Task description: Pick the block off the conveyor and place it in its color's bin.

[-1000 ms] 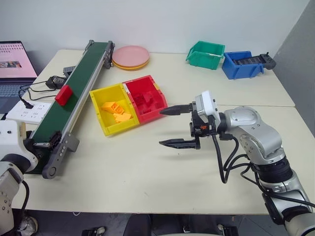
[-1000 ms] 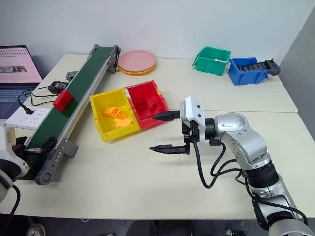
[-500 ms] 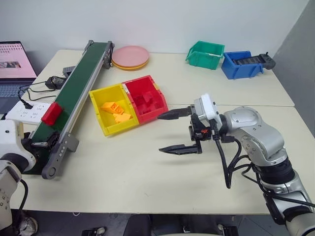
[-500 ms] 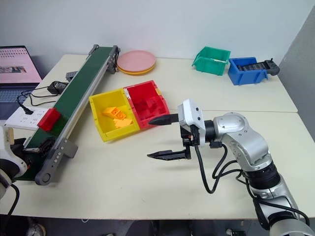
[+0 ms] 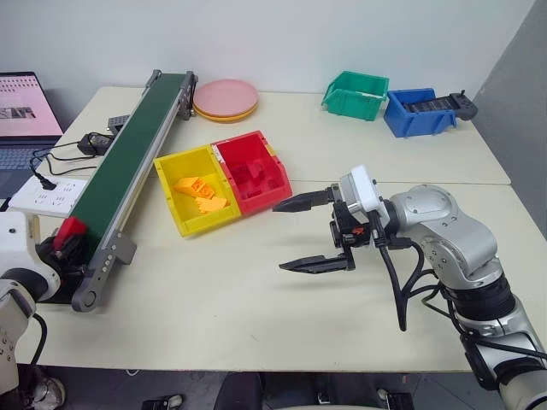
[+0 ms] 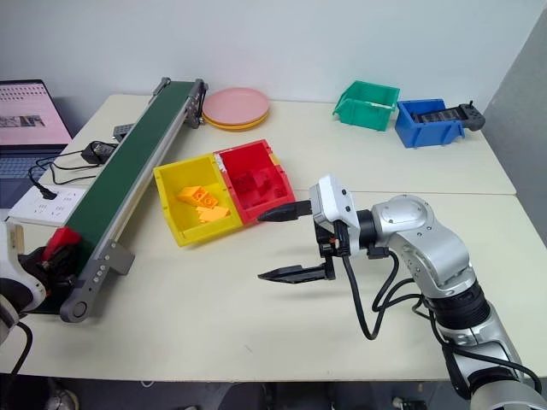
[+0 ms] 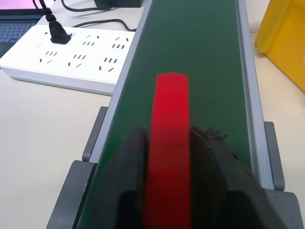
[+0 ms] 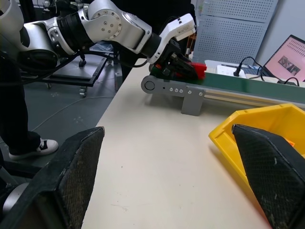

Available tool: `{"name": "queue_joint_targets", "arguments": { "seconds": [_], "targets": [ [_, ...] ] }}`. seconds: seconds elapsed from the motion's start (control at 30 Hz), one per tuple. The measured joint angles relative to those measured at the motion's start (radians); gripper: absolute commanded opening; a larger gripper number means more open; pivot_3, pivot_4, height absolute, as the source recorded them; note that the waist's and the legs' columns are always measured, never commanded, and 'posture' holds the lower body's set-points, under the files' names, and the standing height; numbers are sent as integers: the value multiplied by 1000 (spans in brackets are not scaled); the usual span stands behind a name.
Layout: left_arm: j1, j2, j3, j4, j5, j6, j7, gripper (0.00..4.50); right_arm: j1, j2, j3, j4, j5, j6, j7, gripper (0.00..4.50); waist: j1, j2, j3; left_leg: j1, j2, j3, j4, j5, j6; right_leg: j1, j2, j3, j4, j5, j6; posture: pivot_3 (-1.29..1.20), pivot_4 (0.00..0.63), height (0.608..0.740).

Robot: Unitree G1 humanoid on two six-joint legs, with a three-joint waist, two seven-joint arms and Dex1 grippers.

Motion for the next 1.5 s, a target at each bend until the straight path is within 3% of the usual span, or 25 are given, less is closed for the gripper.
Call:
{"name": "queue_joint_targets", "arguments": {
  "seconds": [0.33, 0.53, 0.63, 0.67, 0.83, 0.97, 1.13, 1.2, 1.5],
  "targets": [
    [24, -13, 7, -146, 12, 25, 52, 531, -24, -17, -3, 0, 15, 0, 32, 4500, -2, 0, 0, 0, 0, -1, 0, 0, 0, 0, 0, -1, 0, 0, 0, 0, 150, 740],
    [-150, 43, -66, -254, -24, 78, 54, 531, -56, -69, -14, -2, 36, 4, 65, 4500, 3, 0, 0, -1, -1, -1, 0, 0, 0, 0, 0, -1, 0, 0, 0, 0, 150, 740],
    [-326, 14, -237, -228, -34, 92, 50, 531, -61, -110, -32, -2, 28, 8, 46, 4500, 16, 0, 0, -2, -1, -2, 1, 0, 0, 0, 0, -2, 0, 0, 0, 0, 150, 740],
    [-472, -46, -389, -154, -17, 66, 29, 531, -72, -132, -58, 5, -5, 7, 4, 4500, 26, 0, 0, -2, -3, -2, 2, 0, 0, 1, -1, -3, 0, 0, 0, 0, 150, 740],
    [-651, -134, -654, 67, 85, -65, -21, 531, -73, -180, -99, 14, -62, 8, -76, 4500, 18, -1, 0, -4, -2, 2, 2, 0, 0, -2, 0, 1, -1, 0, 0, 0, 150, 740],
    [-765, -186, -776, 279, 193, -219, -66, 531, -34, -214, -124, -10, -80, 12, -118, 4500, 11, -1, 0, -7, 0, 2, 1, 0, 0, -5, 1, 1, -1, 0, 0, 0, 150, 740],
    [-837, -234, -801, 475, 259, -337, -86, 531, 25, -231, -132, -75, -78, 46, -157, 4500, 9, -1, 0, -8, -1, 2, 3, 0, 0, -5, 1, 1, 1, 0, 0, 0, 150, 740],
    [-859, -246, -802, 520, 272, -375, -101, 1232, 43, -237, -135, -101, -78, 52, -175, 4500, 12, -1, 0, -7, -1, 2, 3, 0, 0, -5, 1, 1, 1, 0, 0, 0, 150, 740],
    [-875, -254, -791, 562, 276, -415, -167, 2712, 56, -236, -135, -120, -78, 68, -217, 4500, 13, -1, 0, -7, -1, 2, 3, 0, 0, -5, 1, 0, 1, 0, 0, 0, 150, 740]
  ]
}}
